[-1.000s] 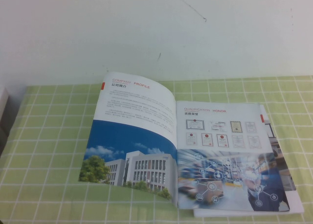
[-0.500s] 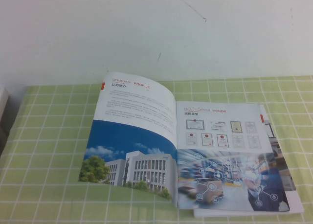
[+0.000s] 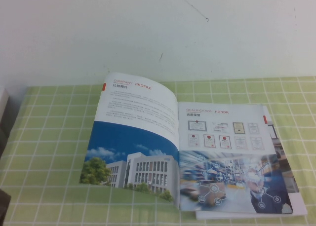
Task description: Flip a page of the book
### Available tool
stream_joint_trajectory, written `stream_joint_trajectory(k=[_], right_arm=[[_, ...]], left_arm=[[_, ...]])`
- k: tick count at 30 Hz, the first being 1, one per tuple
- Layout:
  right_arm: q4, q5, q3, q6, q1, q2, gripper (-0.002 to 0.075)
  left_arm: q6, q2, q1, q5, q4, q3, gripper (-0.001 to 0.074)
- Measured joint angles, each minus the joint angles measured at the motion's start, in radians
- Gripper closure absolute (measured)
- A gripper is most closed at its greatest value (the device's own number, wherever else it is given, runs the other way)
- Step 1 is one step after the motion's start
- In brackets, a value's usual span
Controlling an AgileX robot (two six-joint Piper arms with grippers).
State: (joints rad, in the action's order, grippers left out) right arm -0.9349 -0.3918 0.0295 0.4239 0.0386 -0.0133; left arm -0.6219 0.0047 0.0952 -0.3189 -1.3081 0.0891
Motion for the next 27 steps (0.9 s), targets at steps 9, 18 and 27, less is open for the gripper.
stream_joint_trajectory(k=[9,18,27], right_arm=[[-0.092,-0.079,-0.066,0.293,0.0,-0.248,0.0729],[0.102,-0.2,-0.338,0.424,0.0,-0.536,0.0729],[0.209,-0.337,-0.52,0.444,0.0,-0.75,0.0729]], left_arm=[[-0.076,0.409,-0.03,-0.357,0.418,0.378,0.0738],[-0.06,0.763,-0.185,-0.451,0.656,0.726,0.0738],[0.18,1.062,-0.508,-0.46,1.023,0.96,0.0738]])
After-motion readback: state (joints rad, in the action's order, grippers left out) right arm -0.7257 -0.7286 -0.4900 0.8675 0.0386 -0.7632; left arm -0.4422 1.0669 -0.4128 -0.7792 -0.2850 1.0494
